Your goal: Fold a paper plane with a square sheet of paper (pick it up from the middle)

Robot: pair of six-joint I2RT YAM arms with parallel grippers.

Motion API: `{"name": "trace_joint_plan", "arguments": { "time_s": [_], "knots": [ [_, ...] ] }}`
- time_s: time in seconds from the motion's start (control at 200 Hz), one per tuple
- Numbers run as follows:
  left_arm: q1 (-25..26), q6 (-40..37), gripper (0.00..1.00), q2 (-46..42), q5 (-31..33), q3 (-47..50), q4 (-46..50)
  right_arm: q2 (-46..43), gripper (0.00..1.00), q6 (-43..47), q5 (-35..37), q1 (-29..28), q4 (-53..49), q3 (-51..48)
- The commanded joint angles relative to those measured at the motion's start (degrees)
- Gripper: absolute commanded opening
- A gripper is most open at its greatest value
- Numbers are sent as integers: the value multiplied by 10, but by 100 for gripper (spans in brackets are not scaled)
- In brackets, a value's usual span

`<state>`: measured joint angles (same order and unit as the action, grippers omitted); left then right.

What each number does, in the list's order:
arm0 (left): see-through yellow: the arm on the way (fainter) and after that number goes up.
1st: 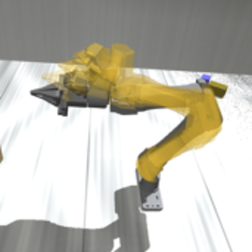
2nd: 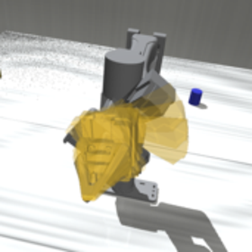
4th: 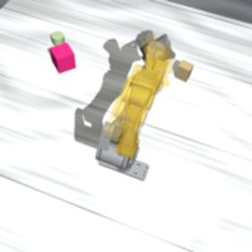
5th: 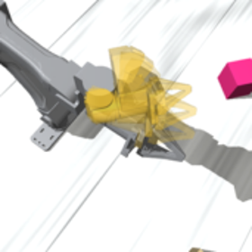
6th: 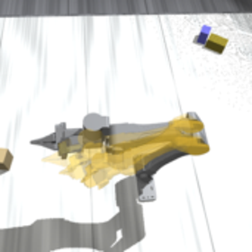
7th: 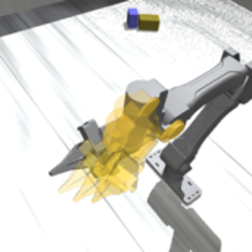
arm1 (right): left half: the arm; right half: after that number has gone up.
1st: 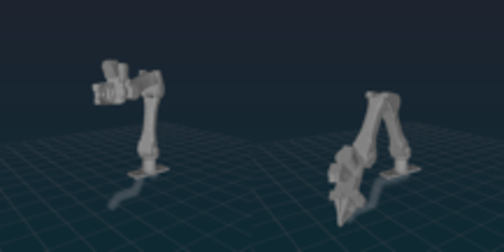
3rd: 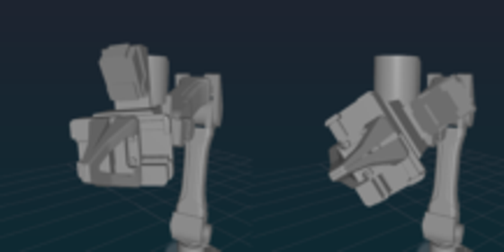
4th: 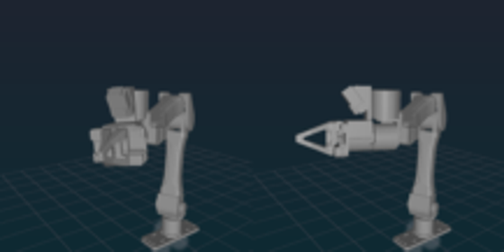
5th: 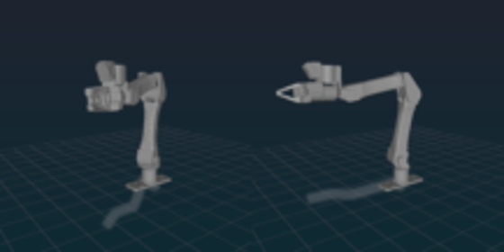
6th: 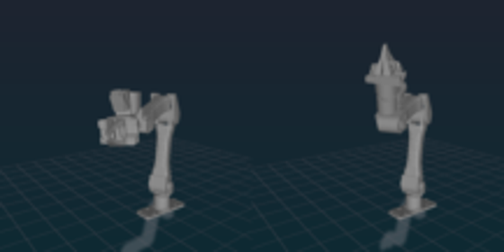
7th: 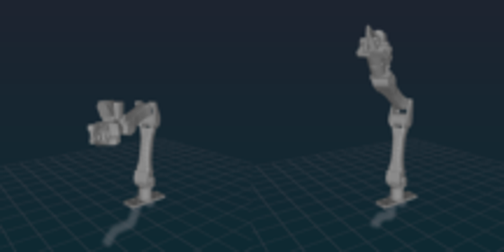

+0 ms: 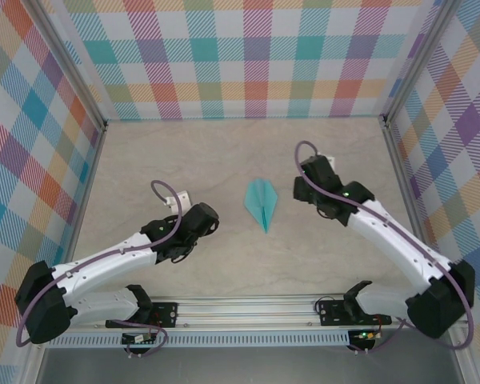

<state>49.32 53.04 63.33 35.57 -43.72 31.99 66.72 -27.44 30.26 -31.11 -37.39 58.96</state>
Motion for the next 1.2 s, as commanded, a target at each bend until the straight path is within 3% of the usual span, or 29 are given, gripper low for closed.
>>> {"name": "trace_joint_plan", "arguments": {
  "time_s": [0.0, 0.025, 0.065, 0.105, 0.175, 0.26, 0.33, 0.475, 0.605, 0.925, 1.11, 1.2],
  "knots": [
    [-41, -63, 64, -31, 81, 21, 34, -44, 75, 56, 90, 69, 85, -75],
    [-54, -77, 73, -37, 93, 25, 33, -52, 79, 72, 89, 89, 104, -90],
    [-72, -95, 78, -47, 118, 28, 33, -61, 85, 118, 89, 115, 161, -128],
    [-87, -129, 83, -56, 143, 34, 23, -63, 100, 164, 87, 135, 237, -174],
    [-117, -184, 90, -70, 187, 59, -24, -46, 100, 203, 62, 172, 319, -223],
    [-167, -284, 92, -78, 157, 88, -107, -7, 100, 187, -36, 223, 322, -224],
    [-198, -344, 93, -80, 154, 118, -188, 26, 100, 206, -65, 234, 413, -256],
    [-299, -409, 96, -76, 47, 159, -308, 82, 100, 223, -95, 239, 560, -295],
    [-344, -446, 100, -39, 22, 189, -411, 139, 100, 253, -152, 243, 672, -307],
    [-362, -547, 100, 106, -62, 239, -705, 198, 100, 296, -298, 283, 912, -398],
    [-377, -580, 100, 196, -140, 224, -787, 206, 100, 267, -269, 294, 842, -357],
    [-376, -581, 100, 204, -131, 198, -746, 206, 100, 264, -273, 300, 843, -357]
  ]
}}
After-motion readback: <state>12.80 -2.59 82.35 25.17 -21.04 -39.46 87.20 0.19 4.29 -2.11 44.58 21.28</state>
